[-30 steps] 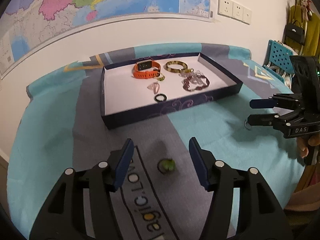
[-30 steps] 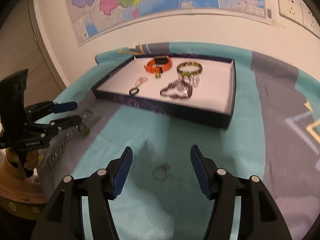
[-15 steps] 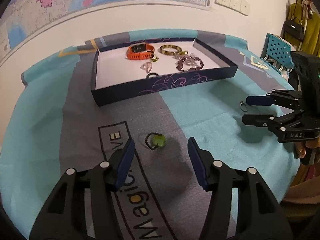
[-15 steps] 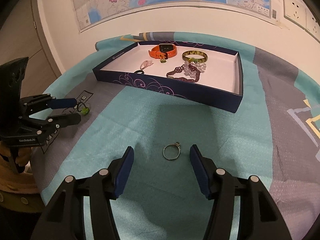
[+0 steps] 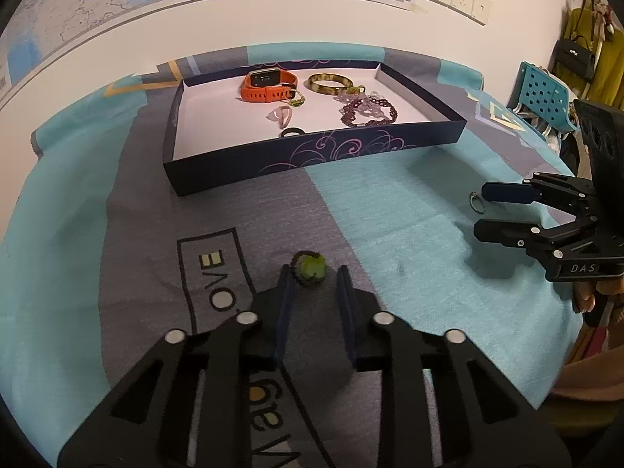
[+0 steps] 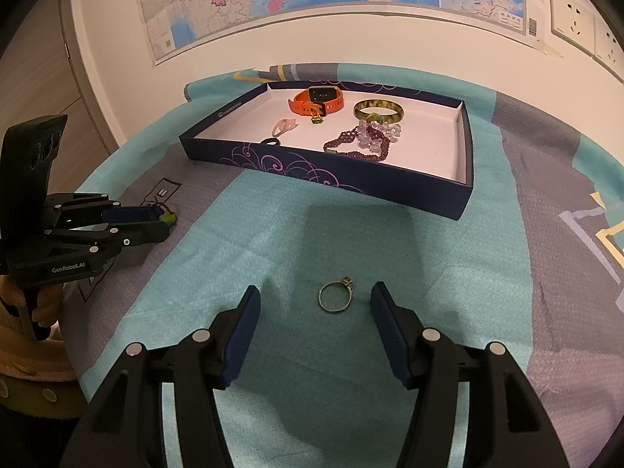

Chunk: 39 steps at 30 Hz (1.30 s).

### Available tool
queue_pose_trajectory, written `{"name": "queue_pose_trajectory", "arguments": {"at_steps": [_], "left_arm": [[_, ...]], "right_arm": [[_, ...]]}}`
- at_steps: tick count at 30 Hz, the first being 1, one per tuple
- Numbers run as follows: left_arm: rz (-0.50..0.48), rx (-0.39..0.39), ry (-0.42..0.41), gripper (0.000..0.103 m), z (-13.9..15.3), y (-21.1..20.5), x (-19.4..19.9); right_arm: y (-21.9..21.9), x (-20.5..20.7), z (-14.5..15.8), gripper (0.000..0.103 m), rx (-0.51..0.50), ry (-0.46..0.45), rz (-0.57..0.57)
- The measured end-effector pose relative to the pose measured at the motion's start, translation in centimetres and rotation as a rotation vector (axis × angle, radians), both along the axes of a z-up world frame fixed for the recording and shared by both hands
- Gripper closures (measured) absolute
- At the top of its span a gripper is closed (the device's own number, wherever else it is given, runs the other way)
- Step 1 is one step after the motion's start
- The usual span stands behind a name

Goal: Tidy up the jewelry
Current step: 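Grasp the green-stone ring with the left tool while the right tool grasps the silver ring, then carry the green-stone ring with the left tool while the right tool carries the silver ring toward the box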

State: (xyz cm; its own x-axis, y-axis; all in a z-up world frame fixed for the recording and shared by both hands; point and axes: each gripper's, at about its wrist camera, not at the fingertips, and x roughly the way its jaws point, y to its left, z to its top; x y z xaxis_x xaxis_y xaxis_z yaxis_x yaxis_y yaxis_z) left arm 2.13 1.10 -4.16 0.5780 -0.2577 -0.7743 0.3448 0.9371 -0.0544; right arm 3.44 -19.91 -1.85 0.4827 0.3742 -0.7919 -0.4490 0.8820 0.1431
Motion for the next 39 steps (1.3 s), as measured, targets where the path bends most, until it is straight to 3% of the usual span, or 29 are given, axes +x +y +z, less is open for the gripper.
{"name": "queue_pose_trajectory", "arguments": {"at_steps": [16,20,31,39], "left_arm": [[0.007,0.006,-0.007,0.084,0.02,-0.34,0.4],[0.009,0.0,-0.007,0.084,0.06,-0.24,0.49],[0.012,-0.008,-0.006,0.09,0.05,-0.24,0.4],[0.017,-0.002,-0.008,0.088,0.1,-0.3,0.43]], "right_arm": [[0.14,0.01,0.07,0.071,-0.045,-0.016,-0.028],[0.16,-0.01,0.1,0.086,-0.049,-0.017,-0.034],[0.11,0.26,0.38,0.087,-0.024,-0.01,-0.024],[0.32,0.31,0.79,0.087,-0.01,-0.018,-0.017]]}}
